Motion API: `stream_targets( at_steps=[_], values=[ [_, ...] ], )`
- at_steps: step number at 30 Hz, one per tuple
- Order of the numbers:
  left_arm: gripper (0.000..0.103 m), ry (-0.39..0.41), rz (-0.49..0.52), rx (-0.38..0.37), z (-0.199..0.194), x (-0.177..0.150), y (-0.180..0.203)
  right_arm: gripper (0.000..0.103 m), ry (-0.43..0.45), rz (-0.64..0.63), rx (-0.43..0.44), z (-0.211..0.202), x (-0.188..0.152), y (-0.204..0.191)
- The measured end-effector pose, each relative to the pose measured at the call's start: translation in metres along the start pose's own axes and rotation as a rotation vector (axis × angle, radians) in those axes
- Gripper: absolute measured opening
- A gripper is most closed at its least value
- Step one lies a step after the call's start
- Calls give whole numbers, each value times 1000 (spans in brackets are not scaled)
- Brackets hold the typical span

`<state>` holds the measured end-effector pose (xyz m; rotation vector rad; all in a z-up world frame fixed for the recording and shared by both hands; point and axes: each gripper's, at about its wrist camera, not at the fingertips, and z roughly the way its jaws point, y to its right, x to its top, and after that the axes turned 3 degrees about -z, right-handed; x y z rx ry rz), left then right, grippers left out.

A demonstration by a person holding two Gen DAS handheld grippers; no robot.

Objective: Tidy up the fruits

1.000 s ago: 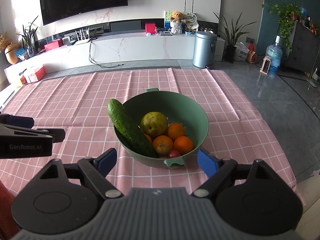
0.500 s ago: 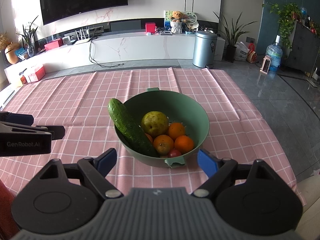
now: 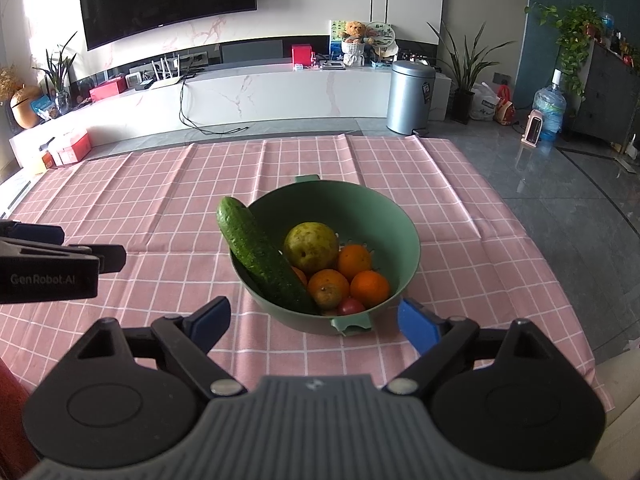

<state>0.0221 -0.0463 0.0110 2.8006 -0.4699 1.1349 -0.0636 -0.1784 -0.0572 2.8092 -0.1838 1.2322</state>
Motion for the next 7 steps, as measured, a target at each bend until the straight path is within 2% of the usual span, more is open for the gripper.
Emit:
stream_targets(
  at_steps=[7],
  values=[
    [88,13,-4,-23,-1,1,0,88,-6,-2,3,1,1,1]
  ],
)
